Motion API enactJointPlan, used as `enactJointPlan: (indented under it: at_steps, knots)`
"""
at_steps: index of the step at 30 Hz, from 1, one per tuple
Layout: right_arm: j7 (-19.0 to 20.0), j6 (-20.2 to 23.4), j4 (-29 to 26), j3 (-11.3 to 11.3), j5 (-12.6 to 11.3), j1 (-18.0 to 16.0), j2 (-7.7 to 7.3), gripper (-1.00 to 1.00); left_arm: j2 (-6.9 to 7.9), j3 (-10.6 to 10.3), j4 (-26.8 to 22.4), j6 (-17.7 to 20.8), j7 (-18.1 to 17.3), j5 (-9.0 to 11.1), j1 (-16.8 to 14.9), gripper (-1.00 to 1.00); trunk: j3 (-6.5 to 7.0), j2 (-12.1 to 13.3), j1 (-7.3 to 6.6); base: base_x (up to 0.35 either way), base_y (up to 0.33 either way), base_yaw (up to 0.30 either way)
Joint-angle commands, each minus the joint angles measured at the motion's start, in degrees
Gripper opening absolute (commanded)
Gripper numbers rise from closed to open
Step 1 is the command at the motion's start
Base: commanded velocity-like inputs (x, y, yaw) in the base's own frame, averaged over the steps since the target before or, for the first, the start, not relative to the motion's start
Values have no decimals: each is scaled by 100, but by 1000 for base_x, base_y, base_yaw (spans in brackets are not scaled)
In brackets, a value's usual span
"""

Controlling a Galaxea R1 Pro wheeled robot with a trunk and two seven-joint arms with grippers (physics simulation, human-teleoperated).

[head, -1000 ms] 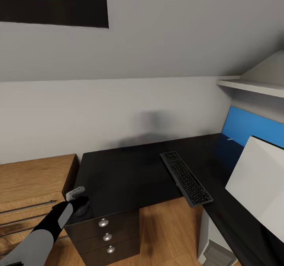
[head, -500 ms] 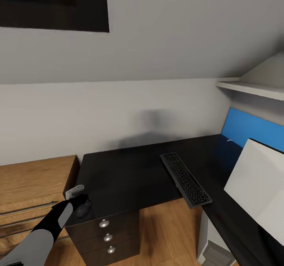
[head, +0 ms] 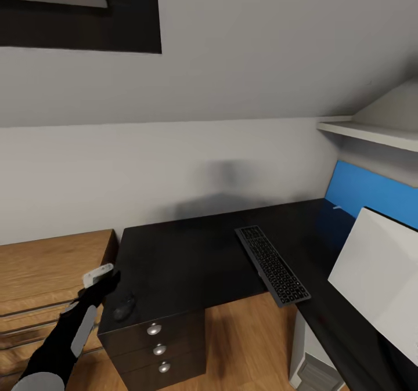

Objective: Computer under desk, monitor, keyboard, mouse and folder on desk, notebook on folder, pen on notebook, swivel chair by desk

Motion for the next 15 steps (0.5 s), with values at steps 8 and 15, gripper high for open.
enactJointPlan:
  at_steps: [8, 15]
  knots:
    - [-47, -13, -1, -7, 7, -3, 20, 100, -353, 3, -2187, 1603, 43, 44, 1093, 100, 136, 317, -174, 0, 0, 0]
    - [-60, -48, -5, -18, -16, -2, 27, 100, -499, 1, -2374, 1830, 258, 27, 1196, 100, 262, 598, -328, 0, 0, 20]
